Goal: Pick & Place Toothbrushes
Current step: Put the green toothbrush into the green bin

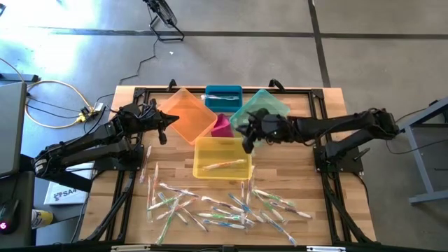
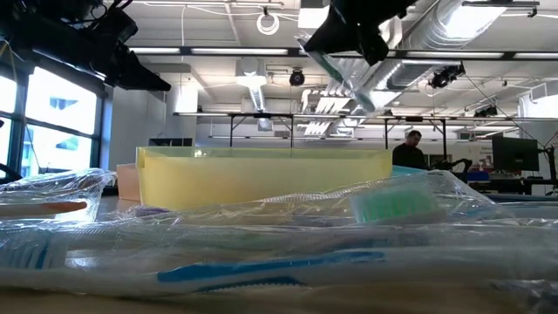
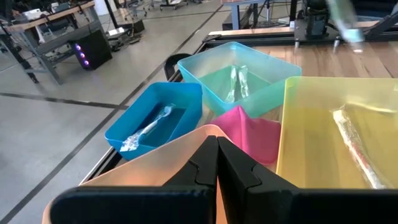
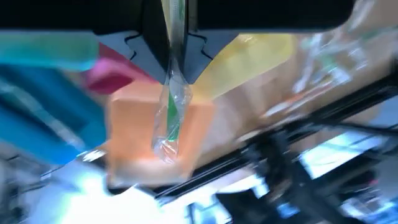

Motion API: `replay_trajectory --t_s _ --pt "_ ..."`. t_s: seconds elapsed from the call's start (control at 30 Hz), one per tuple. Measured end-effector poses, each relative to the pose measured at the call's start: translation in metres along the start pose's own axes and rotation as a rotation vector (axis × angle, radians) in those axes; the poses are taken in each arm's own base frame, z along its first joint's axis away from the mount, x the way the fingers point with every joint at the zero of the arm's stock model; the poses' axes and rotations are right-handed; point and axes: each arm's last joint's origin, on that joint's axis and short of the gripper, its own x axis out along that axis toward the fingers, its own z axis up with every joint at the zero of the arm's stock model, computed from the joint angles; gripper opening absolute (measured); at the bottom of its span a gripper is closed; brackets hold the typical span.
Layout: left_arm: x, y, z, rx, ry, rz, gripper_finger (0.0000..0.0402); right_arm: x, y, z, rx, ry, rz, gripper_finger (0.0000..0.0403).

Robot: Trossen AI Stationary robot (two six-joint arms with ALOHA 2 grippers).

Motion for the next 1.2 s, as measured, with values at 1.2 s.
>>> replay_trajectory --t_s 1.2 --pt "0.0 0.0 0.0 0.012 -0.001 0.0 0.0 0.023 -0.112 -0.052 0.355 -0.261 -0.606 0.0017"
